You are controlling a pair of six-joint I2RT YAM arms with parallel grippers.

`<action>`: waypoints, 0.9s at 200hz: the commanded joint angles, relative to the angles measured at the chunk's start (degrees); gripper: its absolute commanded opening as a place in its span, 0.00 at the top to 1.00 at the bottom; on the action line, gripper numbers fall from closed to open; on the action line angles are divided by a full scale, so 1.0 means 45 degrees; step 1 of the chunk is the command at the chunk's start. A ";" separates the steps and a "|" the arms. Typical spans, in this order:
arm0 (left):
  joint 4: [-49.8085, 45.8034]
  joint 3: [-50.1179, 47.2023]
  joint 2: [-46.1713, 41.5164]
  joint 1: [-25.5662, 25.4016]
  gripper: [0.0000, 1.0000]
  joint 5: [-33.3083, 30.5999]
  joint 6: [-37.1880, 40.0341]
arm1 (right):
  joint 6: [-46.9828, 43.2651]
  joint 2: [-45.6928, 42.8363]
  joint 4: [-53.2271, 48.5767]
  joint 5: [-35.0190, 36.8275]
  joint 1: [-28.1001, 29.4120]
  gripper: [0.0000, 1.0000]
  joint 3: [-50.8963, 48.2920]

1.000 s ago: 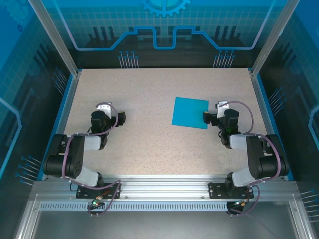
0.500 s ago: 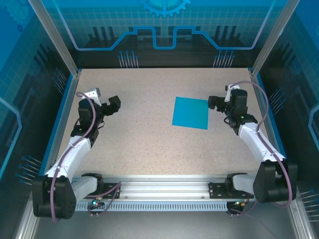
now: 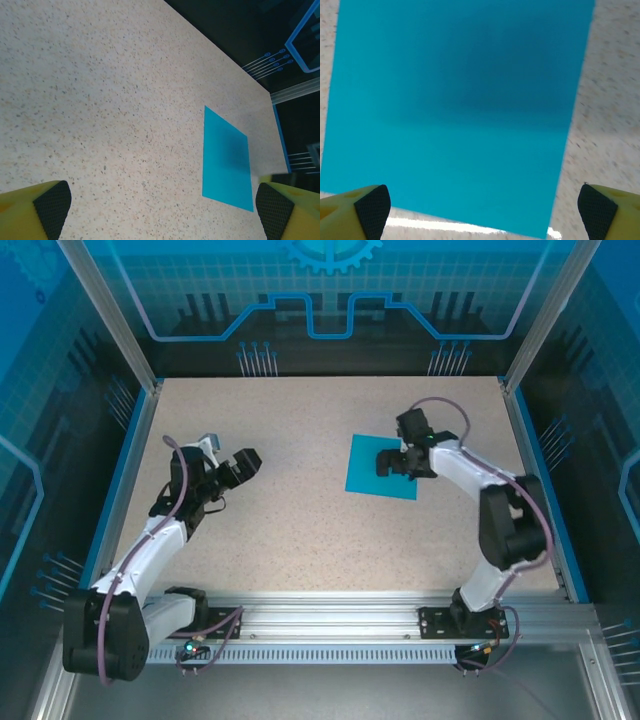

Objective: Fold a paper plane with a square sheet of paper (fold left side to right side)
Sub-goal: Move the square sheet of paper to the center of the table.

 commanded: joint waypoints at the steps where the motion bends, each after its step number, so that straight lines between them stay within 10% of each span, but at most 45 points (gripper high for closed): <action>1: -0.0035 0.0163 0.0153 -0.0157 0.01 0.0336 -0.0292 | 0.0341 0.1617 -0.0998 0.0581 0.0456 0.00 0.1576; 54: -0.0471 0.0402 0.0087 -0.0285 0.01 0.0119 -0.0105 | 0.0786 0.4126 -0.1627 0.0452 0.0871 0.00 0.3434; 180: -0.0803 0.0573 0.0288 -0.0305 0.01 -0.0214 -0.0078 | 0.3749 0.3113 -0.0960 -0.0829 0.4184 0.00 0.1440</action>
